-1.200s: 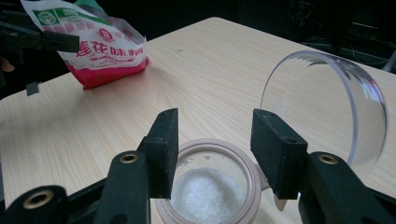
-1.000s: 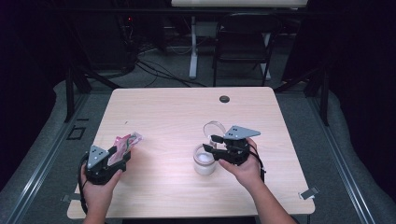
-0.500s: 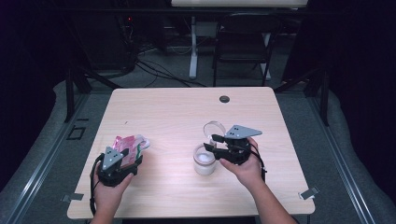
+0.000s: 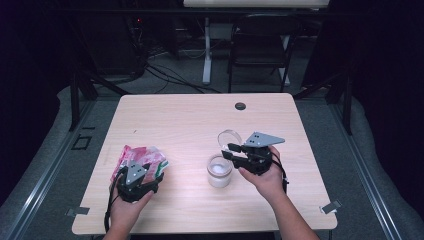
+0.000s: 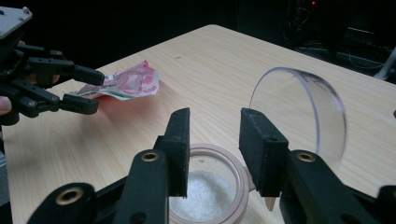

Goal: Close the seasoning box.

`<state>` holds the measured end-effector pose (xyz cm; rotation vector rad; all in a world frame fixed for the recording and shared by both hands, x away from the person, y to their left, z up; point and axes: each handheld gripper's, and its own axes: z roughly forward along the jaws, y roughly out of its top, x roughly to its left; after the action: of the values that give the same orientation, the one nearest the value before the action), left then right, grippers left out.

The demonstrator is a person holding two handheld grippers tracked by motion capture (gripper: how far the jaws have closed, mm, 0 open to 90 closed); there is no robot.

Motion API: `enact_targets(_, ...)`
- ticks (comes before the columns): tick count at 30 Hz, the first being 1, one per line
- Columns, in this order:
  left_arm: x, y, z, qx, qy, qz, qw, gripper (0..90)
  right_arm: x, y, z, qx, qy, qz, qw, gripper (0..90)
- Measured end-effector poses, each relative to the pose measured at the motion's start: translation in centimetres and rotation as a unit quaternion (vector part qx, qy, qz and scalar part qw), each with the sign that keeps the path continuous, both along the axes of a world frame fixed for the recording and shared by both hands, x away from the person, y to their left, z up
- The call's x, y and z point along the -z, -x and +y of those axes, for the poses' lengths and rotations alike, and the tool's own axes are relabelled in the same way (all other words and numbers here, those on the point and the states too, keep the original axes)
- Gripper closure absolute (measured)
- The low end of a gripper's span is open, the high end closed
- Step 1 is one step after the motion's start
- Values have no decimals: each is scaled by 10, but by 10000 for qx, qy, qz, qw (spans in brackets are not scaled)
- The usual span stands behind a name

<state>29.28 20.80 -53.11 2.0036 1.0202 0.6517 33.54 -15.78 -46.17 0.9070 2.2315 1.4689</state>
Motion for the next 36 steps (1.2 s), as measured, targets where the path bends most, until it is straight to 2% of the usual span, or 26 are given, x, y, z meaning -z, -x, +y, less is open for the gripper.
enact_targets(5, -1, 1, -4, 76, -27, -14, 10000, 402, -4, 1, -4, 50, -35, -22, 10000, 663)
enact_targets(6, -1, 1, -5, 83, 56, -17, 9999, 401, -6, 1, -6, 89, -58, -48, 9999, 673)
enact_targets(10, -2, 3, -8, 170, 37, -68, 9998, 402, -9, 0, -11, 137, -100, -62, 9998, 696)
enact_targets(17, -2, 3, -9, 187, 60, -90, 9998, 402, -10, -2, -18, 178, -119, -8, 9998, 734)
enact_targets(22, -1, 3, -10, 242, 32, -81, 9997, 401, -13, -3, -24, 259, -79, -3, 9996, 827)
enact_targets(29, 0, 3, -12, 265, -8, -47, 9996, 402, -14, -4, -30, 308, -71, -7, 9995, 900)
enact_targets(36, 1, 4, -16, 339, -54, -46, 9994, 402, -12, -7, -39, 452, -126, 37, 9989, 900)
